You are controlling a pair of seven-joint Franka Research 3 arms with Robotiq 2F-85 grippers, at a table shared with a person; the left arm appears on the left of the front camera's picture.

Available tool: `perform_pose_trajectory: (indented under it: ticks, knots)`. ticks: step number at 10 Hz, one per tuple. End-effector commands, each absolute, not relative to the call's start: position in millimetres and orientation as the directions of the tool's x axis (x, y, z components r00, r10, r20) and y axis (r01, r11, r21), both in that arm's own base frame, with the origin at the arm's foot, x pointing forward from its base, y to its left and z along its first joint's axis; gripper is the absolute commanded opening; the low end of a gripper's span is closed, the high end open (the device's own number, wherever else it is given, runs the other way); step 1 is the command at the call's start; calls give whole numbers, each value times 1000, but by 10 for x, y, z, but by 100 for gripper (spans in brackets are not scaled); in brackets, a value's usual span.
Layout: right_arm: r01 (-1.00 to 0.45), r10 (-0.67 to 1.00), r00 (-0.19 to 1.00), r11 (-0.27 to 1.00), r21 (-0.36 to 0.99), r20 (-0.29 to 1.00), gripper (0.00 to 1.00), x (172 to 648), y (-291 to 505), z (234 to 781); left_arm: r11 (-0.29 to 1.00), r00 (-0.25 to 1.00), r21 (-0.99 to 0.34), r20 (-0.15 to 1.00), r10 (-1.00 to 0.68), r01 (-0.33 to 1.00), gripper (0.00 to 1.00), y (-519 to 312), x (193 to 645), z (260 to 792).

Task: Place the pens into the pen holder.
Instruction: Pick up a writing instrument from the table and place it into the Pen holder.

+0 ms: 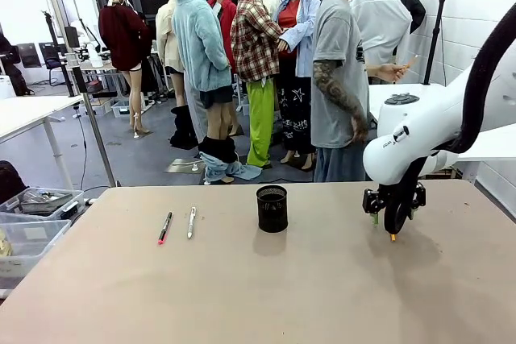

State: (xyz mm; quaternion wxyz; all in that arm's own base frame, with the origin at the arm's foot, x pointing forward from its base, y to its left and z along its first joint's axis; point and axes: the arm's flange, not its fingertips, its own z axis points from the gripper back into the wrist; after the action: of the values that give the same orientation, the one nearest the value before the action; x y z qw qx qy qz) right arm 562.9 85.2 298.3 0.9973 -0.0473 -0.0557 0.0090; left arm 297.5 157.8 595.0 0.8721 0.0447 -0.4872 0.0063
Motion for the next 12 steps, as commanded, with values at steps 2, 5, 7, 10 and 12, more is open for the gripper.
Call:
perform_pose_trajectory:
  ticks: [2,5,7,10,12]
  knots:
    - [-8,14,995,998,-58,100,59,5722,783,2995,996,517,63,856,-18,-69,100,1583,2985,5955]
    - [-13,13,997,1000,-4,72,0,5768,660,2942,996,517,63,856,-18,-69,100,1583,2985,5955]
    - [-21,21,999,1000,-10,50,0,5823,666,2924,996,517,63,856,-18,-69,100,1583,2985,5955]
    - [-49,49,999,999,-22,1,0,5908,699,2861,996,517,63,856,-18,-69,100,1583,2985,5955]
    - [-256,252,964,965,46,83,0,5896,766,2981,996,517,63,856,-18,-69,100,1583,2985,5955]
